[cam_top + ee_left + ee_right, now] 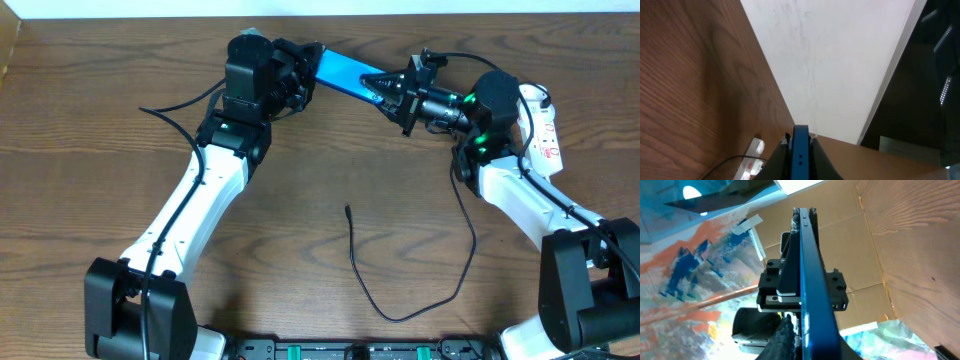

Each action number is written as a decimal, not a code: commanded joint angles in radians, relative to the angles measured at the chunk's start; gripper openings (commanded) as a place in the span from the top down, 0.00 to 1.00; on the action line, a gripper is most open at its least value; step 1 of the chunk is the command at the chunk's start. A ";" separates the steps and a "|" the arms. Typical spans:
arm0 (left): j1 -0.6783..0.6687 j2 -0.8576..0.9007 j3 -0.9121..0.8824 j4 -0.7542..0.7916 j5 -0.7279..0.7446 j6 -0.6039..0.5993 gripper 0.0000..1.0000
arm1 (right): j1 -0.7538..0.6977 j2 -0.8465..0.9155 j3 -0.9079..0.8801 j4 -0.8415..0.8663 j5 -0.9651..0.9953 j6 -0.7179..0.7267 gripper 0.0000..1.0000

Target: Plug charger to phone and switch on socket

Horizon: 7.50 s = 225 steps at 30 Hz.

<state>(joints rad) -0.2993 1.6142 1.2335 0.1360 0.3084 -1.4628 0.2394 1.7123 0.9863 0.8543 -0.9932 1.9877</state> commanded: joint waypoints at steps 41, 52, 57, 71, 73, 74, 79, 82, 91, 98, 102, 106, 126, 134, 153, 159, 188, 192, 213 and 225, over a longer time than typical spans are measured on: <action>0.455 -0.006 0.008 0.001 1.184 0.670 0.93 | -0.064 -0.005 0.014 -0.481 0.068 -1.011 0.01; 0.460 -0.006 0.006 0.001 1.183 0.711 0.93 | 0.074 -0.005 0.014 -0.846 0.332 -1.235 0.01; 0.460 -0.006 0.006 0.001 1.165 0.711 0.93 | 0.198 -0.005 0.014 -1.040 0.536 -1.325 0.01; 0.460 -0.005 0.000 0.001 1.132 0.711 0.93 | 0.432 -0.005 0.014 -1.294 0.850 -1.319 0.08; 0.460 -0.005 0.000 0.000 1.120 0.711 0.93 | 0.463 -0.005 0.014 -1.300 0.915 -1.304 0.08; 0.460 -0.005 0.000 0.001 1.119 0.711 0.93 | 0.478 -0.005 0.016 -1.300 0.934 -1.304 0.08; 0.460 -0.005 0.000 0.001 1.116 0.711 0.93 | 0.509 -0.005 0.032 -1.320 0.977 -1.299 0.12; 0.460 -0.005 0.000 0.002 1.115 0.711 0.92 | 0.509 -0.003 0.032 -1.326 0.980 -1.292 0.18; 0.460 -0.005 0.000 0.002 1.065 0.710 0.93 | 0.517 0.056 0.097 -1.399 0.992 -1.286 0.18; 0.472 -0.005 0.000 0.002 1.041 0.711 0.93 | 0.562 0.190 0.267 -1.561 1.061 -1.290 0.15; 0.497 -0.005 0.000 0.001 1.041 0.711 0.92 | 0.585 0.238 0.323 -1.615 1.088 -1.289 0.18; 0.513 -0.005 0.000 0.001 1.042 0.710 0.92 | 0.590 0.257 0.342 -1.634 1.089 -1.289 0.25; 0.513 -0.005 0.000 0.001 1.042 0.710 0.93 | 0.579 0.281 0.342 -1.670 1.024 -1.267 0.51; 0.513 -0.005 0.000 0.001 1.045 0.709 0.93 | 0.553 0.297 0.342 -1.651 1.002 -1.263 0.64; 0.513 -0.005 0.000 0.001 1.045 0.706 0.93 | 0.511 0.306 0.358 -1.652 0.888 -1.321 0.99; 0.513 -0.005 0.000 0.001 1.044 0.706 0.93 | 0.392 0.294 0.379 -1.495 0.348 -1.536 0.99; 0.513 -0.005 0.000 0.330 0.986 0.409 0.93 | 0.239 0.294 0.379 -0.753 -0.459 -1.515 0.99; 0.513 -0.005 0.000 0.330 0.953 0.410 0.93 | 0.239 0.294 0.379 -0.648 -0.489 -1.455 0.99; 0.513 -0.004 0.000 0.330 0.861 0.511 0.93 | 0.240 0.294 0.379 -0.308 -0.506 -1.231 0.99; 0.506 -0.004 0.000 0.330 0.913 0.519 0.92 | 0.240 0.294 0.379 -0.218 -0.501 -1.173 0.99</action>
<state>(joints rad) 0.2123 1.6157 1.2232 0.4530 1.1793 -0.9417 0.4755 2.0026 1.3506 0.6319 -1.4891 0.8005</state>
